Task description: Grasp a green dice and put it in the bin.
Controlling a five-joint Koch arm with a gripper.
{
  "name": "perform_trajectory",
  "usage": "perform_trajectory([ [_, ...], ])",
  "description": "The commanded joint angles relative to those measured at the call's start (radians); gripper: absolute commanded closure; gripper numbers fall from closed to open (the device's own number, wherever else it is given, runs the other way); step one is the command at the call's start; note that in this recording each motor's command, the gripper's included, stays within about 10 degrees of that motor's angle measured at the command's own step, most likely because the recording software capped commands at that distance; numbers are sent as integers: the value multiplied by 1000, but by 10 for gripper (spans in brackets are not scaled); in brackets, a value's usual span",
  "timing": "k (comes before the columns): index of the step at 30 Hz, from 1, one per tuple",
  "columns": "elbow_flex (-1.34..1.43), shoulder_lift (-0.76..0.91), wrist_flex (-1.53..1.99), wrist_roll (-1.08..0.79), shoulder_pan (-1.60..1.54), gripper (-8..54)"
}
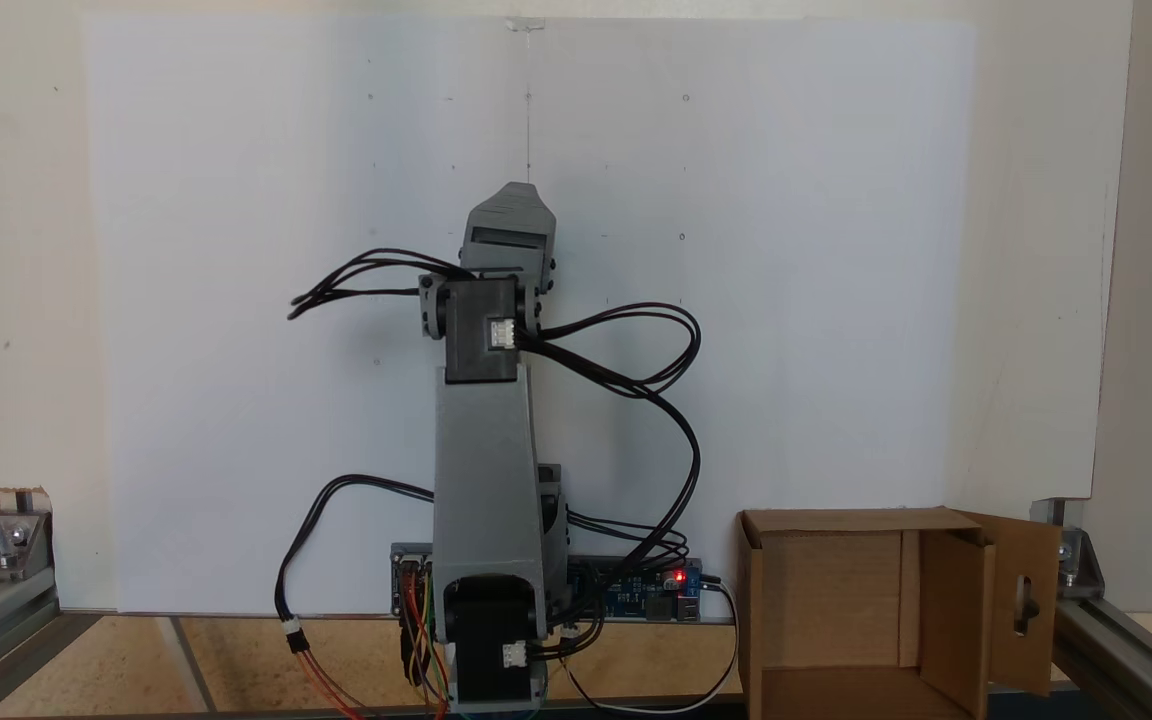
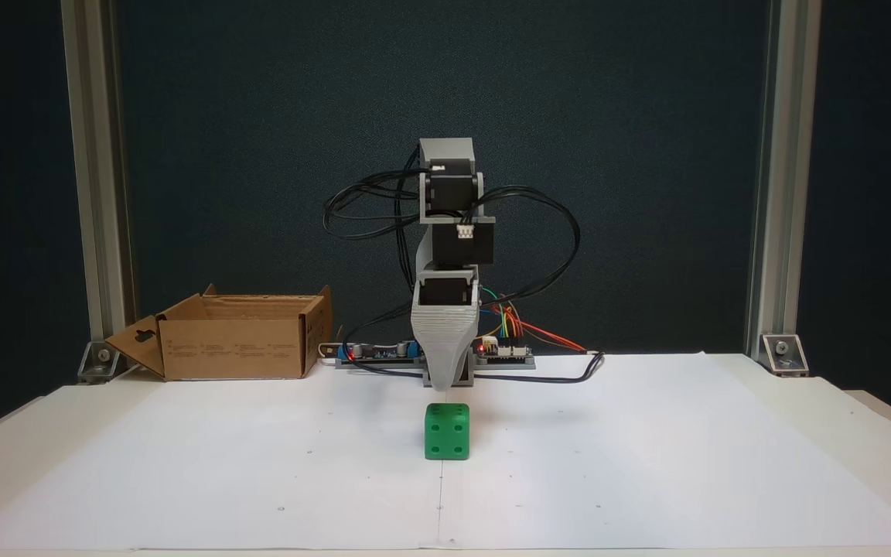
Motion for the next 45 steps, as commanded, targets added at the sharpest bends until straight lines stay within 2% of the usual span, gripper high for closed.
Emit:
perform_trajectory([
  [1, -18, -11, -15, -25, -9, 25],
  [45, 6, -153, -127, -26, 21, 25],
])
